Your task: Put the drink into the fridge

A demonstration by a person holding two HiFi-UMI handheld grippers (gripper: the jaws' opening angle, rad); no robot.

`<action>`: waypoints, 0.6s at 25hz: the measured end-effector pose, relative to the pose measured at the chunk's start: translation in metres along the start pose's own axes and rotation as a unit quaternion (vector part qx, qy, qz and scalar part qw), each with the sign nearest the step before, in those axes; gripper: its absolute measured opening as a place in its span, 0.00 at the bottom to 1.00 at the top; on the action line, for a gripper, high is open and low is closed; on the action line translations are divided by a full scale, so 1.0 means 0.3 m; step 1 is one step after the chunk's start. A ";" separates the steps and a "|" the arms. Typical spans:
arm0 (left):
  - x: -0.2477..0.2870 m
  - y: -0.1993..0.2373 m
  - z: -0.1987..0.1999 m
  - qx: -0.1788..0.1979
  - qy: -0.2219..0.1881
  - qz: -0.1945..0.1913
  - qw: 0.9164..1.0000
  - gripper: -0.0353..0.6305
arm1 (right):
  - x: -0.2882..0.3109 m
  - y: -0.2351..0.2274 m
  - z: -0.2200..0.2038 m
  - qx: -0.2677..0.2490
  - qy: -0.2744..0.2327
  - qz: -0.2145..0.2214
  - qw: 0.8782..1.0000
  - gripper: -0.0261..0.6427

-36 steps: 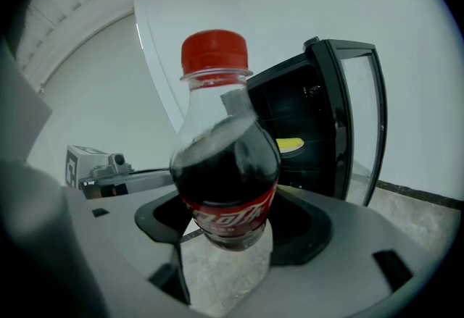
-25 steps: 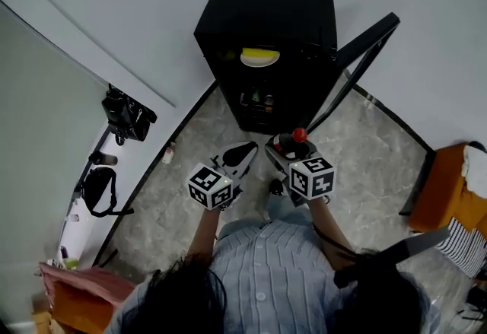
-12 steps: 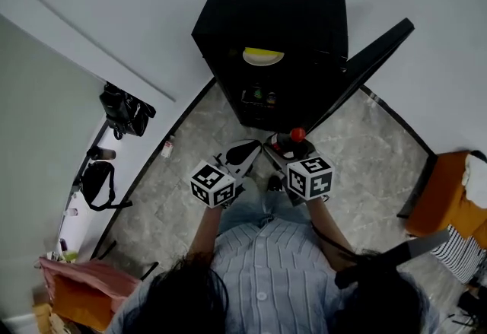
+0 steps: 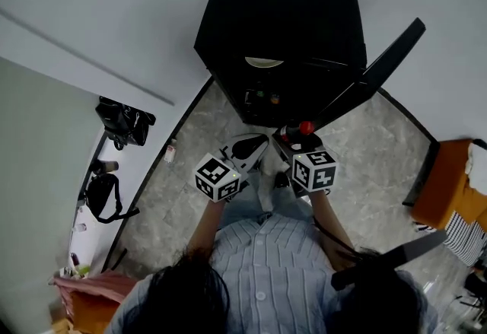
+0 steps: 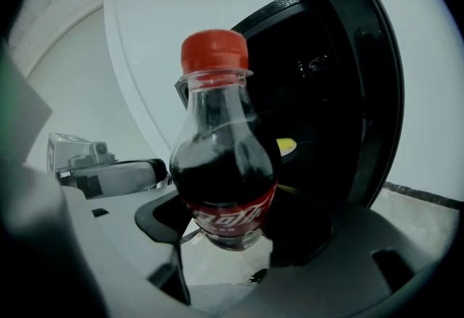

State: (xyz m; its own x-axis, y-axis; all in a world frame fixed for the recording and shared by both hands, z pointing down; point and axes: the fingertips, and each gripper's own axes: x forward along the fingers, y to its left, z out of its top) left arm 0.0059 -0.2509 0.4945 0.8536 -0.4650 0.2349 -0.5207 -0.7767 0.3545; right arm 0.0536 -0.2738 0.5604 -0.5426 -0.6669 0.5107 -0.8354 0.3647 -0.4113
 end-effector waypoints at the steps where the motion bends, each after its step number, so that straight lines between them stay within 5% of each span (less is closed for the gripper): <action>1: 0.005 0.012 0.004 0.002 0.004 -0.008 1.000 0.07 | 0.018 -0.009 0.006 0.002 -0.002 -0.008 1.000 0.48; 15: 0.067 0.137 -0.058 0.018 0.048 -0.075 0.996 0.07 | 0.256 -0.178 0.008 -0.014 0.002 -0.126 0.992 0.48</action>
State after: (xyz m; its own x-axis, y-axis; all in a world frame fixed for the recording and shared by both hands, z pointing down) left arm 0.0014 -0.2849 0.5295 0.9152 -0.3015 0.2673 -0.3851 -0.8497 0.3602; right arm 0.0568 -0.3460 0.6198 -0.3169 -0.7362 0.5979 -0.9465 0.2052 -0.2491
